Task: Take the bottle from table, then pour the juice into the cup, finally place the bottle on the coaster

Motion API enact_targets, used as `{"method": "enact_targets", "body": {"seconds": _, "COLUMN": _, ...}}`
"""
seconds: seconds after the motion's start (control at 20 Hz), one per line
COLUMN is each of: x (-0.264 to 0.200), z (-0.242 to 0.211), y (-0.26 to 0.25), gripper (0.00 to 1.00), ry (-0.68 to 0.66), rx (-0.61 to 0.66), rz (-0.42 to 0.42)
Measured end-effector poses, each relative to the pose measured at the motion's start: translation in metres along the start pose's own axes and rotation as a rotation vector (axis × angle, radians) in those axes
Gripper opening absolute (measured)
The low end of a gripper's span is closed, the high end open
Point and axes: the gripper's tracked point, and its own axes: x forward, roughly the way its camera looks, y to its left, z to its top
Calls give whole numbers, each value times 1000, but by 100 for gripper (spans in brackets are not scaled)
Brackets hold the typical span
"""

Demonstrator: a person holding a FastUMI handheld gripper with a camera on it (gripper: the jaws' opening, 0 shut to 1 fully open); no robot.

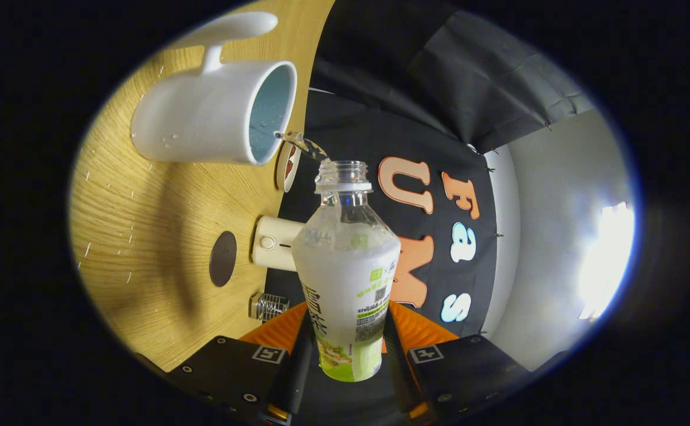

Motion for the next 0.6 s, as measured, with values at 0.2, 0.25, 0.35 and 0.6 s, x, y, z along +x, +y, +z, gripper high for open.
{"method": "enact_targets", "body": {"seconds": 0.2, "x": 0, "z": 2, "y": -5, "gripper": 61, "ry": -14, "rx": -12, "rz": -6}}
{"method": "enact_targets", "body": {"seconds": 0.25, "x": 0, "z": 3, "y": -7, "gripper": 61, "ry": -18, "rx": -19, "rz": -8}}
{"method": "enact_targets", "body": {"seconds": 0.35, "x": 3, "z": 5, "y": -9, "gripper": 61, "ry": -25, "rx": -30, "rz": -11}}
{"method": "enact_targets", "body": {"seconds": 0.6, "x": 4, "z": 10, "y": -9, "gripper": 61, "ry": -47, "rx": -60, "rz": -8}}
